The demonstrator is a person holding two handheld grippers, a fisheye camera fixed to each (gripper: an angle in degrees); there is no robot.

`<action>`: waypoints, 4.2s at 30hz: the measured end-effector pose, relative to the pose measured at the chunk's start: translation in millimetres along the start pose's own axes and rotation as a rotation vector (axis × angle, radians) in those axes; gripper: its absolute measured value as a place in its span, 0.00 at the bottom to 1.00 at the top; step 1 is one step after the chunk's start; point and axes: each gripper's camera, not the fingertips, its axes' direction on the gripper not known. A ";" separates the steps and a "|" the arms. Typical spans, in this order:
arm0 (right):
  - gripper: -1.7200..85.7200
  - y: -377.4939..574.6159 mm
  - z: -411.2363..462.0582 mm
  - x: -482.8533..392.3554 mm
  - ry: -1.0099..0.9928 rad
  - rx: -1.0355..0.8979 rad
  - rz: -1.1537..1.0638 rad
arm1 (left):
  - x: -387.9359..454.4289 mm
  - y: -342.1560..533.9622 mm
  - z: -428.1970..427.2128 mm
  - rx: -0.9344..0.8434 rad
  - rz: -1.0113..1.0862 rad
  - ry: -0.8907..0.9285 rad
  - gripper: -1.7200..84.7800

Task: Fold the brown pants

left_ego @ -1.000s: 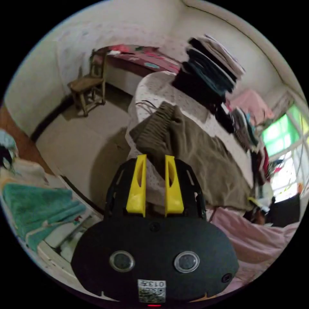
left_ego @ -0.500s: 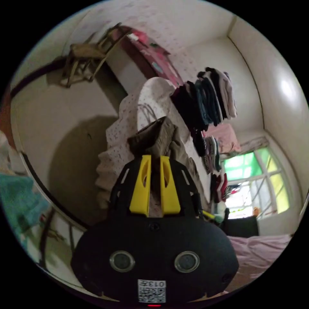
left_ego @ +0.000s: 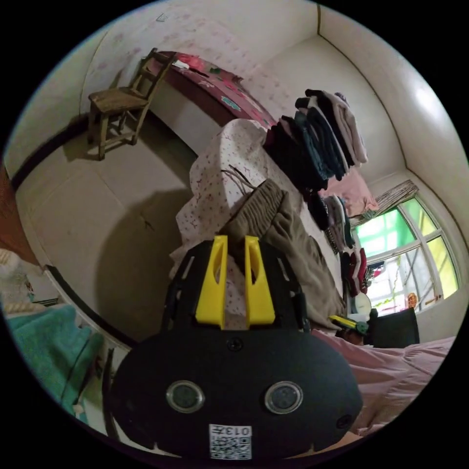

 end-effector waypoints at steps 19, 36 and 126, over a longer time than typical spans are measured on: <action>0.02 -10.8 -7.5 -87.8 -0.044 0.039 -0.284 | 281.3 122.9 195.0 -0.265 0.703 -0.514 0.02; 0.02 8.7 -26.1 -28.0 0.134 0.190 -0.035 | 396.9 190.8 339.2 -0.236 0.914 -0.402 0.02; 0.10 2.7 -62.2 -81.8 -0.088 0.431 -0.147 | 253.0 205.9 635.1 -0.609 0.840 0.230 0.10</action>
